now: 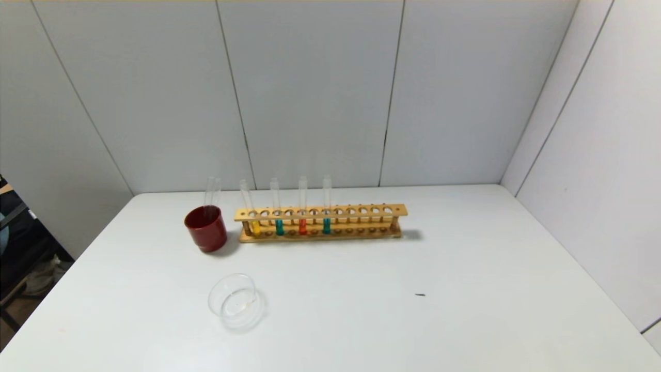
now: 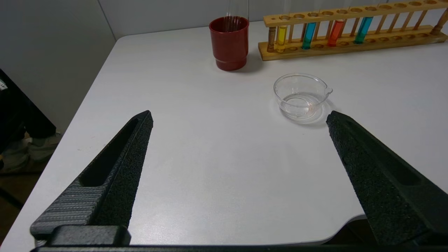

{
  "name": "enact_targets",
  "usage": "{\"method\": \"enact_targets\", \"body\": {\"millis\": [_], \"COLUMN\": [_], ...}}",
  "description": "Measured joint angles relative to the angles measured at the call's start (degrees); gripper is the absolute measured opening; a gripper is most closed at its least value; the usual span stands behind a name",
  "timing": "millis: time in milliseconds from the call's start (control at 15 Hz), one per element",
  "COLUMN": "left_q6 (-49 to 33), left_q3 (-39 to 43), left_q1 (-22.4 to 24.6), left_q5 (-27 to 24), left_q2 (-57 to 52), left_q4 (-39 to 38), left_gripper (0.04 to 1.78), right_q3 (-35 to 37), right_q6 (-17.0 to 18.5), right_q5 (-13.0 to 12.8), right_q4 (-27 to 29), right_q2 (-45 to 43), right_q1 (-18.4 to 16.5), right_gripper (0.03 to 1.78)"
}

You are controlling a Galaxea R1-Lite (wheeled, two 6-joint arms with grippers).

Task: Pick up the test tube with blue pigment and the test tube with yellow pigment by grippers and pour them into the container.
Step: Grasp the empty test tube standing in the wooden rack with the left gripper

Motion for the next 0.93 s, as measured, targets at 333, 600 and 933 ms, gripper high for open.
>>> {"method": "enact_targets", "body": {"millis": [333,600,933], "left_q6": [0.1,0.5,2.0], "left_q3": [0.0,0.0,-1.5], "left_q1": [0.0,0.0,0.0], "left_q5": [-0.1,-0.1,-1.2], "left_q2": [0.0,0.0,0.1], "left_q4": [0.0,0.0,-0.3], "left_gripper": [1.75,1.75,1.75], "right_q3": [0.0,0.0,0.0], "right_q6": [0.0,0.0,0.0], "right_q5": [0.0,0.0,0.0], "right_q4": [0.0,0.0,0.0], "right_q2": [0.0,0.0,0.0], "right_q1": [0.0,0.0,0.0], "right_gripper": [1.75,1.75,1.75]}}
